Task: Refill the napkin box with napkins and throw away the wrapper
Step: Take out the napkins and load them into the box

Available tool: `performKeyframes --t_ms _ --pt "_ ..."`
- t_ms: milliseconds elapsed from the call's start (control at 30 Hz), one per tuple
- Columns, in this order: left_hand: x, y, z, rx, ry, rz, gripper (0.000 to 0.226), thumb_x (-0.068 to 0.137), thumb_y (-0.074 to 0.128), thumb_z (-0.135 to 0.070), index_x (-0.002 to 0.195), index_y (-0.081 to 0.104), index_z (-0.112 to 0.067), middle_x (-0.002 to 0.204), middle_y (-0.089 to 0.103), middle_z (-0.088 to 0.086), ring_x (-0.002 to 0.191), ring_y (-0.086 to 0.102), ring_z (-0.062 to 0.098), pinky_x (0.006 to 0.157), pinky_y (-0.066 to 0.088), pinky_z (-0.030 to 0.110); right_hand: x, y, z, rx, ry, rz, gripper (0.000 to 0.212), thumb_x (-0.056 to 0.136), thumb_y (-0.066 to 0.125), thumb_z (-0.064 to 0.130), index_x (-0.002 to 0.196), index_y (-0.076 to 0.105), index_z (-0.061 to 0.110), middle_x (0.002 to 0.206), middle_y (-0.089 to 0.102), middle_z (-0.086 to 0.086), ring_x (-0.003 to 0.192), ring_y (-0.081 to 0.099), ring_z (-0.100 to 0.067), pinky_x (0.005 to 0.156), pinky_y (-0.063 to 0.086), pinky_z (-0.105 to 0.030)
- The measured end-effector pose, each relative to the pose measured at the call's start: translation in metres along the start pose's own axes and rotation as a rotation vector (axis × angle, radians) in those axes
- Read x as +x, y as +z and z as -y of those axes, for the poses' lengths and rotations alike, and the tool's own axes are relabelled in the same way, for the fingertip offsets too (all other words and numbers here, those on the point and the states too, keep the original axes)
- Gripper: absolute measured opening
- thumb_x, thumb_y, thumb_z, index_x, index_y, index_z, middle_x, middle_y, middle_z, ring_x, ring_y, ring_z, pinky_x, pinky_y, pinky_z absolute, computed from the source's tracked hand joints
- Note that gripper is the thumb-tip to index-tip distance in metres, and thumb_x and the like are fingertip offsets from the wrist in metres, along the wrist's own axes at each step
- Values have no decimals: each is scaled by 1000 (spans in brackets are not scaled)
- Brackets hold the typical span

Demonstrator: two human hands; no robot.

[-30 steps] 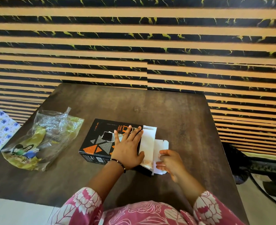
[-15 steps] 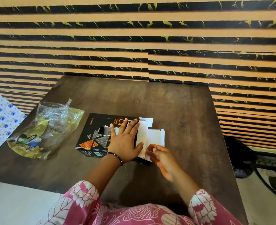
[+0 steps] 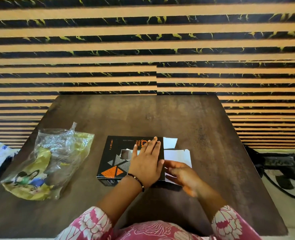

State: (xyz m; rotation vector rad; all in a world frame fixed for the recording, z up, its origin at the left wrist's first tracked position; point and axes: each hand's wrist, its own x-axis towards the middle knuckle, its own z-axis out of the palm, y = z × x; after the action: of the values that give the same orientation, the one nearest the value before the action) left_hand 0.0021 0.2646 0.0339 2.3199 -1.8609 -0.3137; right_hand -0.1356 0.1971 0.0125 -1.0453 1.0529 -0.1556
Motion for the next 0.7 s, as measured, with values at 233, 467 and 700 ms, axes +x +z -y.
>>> performKeyframes --t_ms 233,467,700 --pt "-10 4 35 19 125 -50 70 85 10 -50 147 8 -18 158 6 0 146 2 18 112 -12 42 -9 43 -2 -98 -2 -27 31 94 41 8 104 61 29 95 69 8 91 64 -8 68 52 -18" --pt "-8 3 35 -12 132 -78 69 86 13 -48 147 10 -16 158 7 2 146 3 19 112 -11 43 -27 44 -22 112 -78 -335 31 97 35 31 108 62 19 114 66 -2 94 60 -10 94 41 -38" --pt "-9 4 37 -18 154 -112 69 86 15 -48 145 20 -13 157 17 5 145 12 22 112 -6 46 -16 50 -10 23 141 -123 56 91 24 57 112 57 16 121 59 -2 111 54 -16 98 38 -27"
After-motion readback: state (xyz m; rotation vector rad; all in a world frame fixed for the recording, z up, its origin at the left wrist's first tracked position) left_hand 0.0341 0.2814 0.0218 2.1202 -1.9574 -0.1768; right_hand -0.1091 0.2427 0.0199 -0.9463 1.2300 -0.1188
